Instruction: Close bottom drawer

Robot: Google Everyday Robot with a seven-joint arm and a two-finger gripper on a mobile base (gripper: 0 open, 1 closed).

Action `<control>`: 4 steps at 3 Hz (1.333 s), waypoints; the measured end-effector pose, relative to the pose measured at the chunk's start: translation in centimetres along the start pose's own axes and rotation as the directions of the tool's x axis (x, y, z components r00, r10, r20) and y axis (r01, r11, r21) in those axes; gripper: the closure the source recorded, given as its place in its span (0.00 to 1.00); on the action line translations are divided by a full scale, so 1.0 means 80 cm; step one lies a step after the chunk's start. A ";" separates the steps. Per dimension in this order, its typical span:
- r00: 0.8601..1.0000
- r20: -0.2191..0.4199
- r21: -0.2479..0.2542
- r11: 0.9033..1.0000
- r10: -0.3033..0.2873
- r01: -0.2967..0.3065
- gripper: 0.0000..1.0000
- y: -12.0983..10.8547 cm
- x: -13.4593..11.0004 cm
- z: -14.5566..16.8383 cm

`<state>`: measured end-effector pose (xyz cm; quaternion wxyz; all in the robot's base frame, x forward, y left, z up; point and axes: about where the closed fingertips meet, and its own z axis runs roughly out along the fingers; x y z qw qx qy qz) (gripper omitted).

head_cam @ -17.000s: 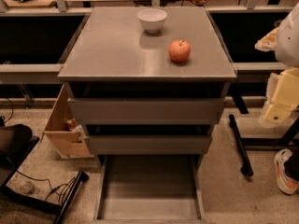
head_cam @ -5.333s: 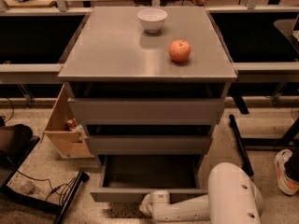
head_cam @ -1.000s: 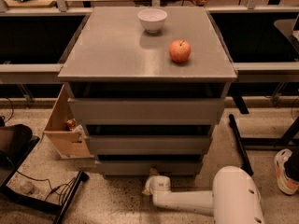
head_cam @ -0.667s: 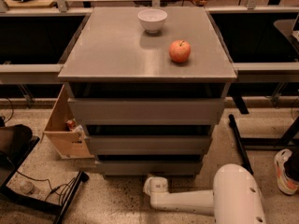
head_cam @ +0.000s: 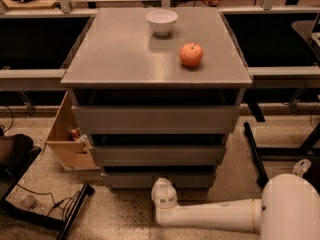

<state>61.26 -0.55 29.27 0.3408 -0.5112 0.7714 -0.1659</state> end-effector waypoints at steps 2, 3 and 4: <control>0.984 0.003 0.090 0.981 -0.175 0.174 1.00 -0.012 -0.121 -0.167; 0.970 -0.049 0.182 0.953 -0.237 0.242 1.00 -0.040 -0.144 -0.241; 0.966 -0.097 0.295 0.920 -0.240 0.258 1.00 -0.075 -0.155 -0.315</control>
Offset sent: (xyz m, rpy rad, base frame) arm -0.0977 0.0317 0.2320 -0.5043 -0.2171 -0.0796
